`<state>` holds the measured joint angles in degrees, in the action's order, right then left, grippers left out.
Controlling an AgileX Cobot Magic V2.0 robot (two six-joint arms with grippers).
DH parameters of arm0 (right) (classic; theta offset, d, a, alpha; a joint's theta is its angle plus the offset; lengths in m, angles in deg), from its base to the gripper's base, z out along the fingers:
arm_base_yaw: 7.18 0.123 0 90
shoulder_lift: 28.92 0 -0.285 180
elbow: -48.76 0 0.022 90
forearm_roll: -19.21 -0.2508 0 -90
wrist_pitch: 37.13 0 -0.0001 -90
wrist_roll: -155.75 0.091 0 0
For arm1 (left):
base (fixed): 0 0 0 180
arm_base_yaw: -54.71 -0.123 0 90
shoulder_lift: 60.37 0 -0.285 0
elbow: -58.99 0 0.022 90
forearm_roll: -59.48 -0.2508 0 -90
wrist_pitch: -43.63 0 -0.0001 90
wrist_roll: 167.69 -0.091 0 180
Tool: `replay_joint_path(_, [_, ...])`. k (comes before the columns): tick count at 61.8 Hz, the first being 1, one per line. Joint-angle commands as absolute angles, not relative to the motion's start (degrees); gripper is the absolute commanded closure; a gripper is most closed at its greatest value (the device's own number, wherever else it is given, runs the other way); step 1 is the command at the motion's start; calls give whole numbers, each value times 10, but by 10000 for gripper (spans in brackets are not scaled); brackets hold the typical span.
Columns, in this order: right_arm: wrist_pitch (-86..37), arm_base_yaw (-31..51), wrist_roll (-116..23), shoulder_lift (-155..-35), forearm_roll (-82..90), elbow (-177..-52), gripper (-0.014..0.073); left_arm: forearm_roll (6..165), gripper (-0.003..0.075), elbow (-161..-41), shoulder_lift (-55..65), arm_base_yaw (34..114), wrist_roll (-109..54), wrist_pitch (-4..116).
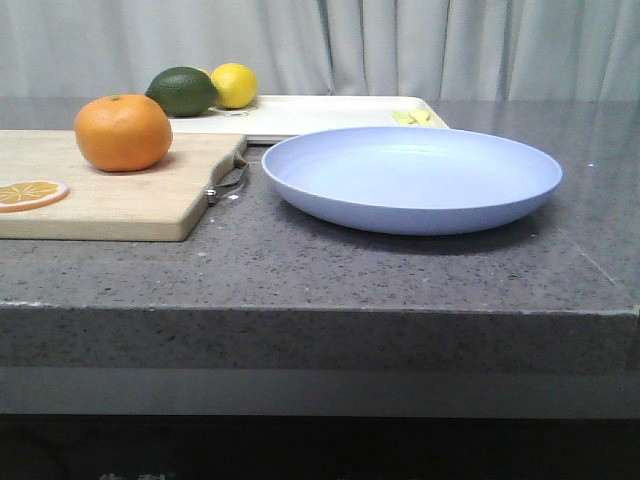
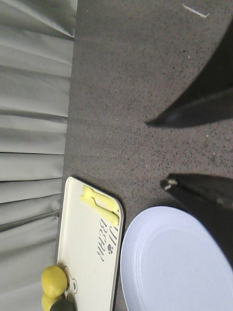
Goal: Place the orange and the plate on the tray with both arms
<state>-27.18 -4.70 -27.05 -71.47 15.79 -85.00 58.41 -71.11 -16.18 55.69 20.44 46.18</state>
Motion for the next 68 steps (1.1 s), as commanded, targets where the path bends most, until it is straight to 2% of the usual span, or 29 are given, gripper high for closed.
replay_joint_path(1, [-322,-49,-272,-717,158,-872,90,583,312,-733,-158,555,205,414])
replay_joint_path(5, [-321,-49,-272,-717,158,-872,-2,583,148,-733,-158,555,205,414])
replay_joint_path(8, [-320,-49,-272,-717,158,-872,-55,583,54,-733,-158,555,205,414])
replay_joint_path(11, [-317,-49,-272,-717,158,-872,-65,583,12,-733,-158,555,205,415])
replay_joint_path(38, [-315,-49,-272,-717,158,-872,-59,587,132,-744,-145,560,205,401])
replay_joint_path(50, [-315,-49,-272,-717,158,-872,-59,586,132,-850,-48,604,205,490])
replay_joint_path(68, [-315,-49,-272,-717,158,-872,-59,587,131,-1065,163,692,205,663])
